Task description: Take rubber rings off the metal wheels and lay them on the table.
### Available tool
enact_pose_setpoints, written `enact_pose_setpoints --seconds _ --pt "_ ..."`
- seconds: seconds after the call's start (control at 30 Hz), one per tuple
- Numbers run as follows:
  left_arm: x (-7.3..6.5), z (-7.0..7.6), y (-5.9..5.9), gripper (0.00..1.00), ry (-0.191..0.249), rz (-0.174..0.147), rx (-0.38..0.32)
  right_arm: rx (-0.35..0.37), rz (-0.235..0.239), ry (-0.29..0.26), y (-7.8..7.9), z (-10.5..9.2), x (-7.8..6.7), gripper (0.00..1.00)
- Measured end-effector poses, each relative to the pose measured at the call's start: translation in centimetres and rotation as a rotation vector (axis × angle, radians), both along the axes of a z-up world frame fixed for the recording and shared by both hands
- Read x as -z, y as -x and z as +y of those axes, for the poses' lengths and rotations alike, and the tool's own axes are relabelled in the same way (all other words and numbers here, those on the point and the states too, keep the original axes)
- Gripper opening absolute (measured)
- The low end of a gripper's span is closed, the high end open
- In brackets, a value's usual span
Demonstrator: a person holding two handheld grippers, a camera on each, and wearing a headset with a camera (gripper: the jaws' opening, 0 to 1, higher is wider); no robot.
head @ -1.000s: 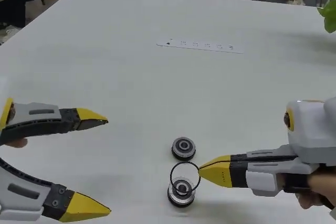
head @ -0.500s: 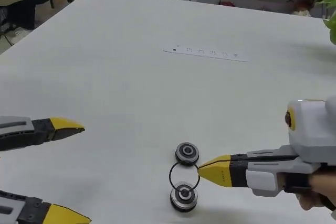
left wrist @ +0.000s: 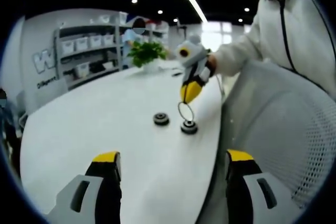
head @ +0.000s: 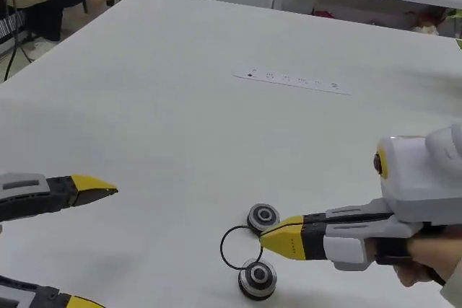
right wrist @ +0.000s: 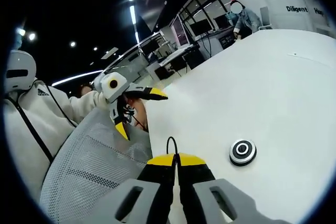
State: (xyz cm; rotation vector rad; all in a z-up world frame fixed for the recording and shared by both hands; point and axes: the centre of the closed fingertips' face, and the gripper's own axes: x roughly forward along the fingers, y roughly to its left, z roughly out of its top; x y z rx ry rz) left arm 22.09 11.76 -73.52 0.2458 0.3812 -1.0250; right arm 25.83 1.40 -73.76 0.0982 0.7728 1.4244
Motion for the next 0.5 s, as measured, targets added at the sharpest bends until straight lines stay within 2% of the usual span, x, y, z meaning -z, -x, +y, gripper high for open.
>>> enact_pose_setpoints --seconds 0.23,0.5 --pt "0.1 0.0 0.1 0.83 0.004 0.005 -0.007 -0.041 -0.005 0.026 0.4 1.1 1.0 0.00" --pt "0.1 0.2 0.2 0.82 0.009 0.008 -0.020 -0.063 -0.003 0.044 0.1 2.2 2.3 0.00"
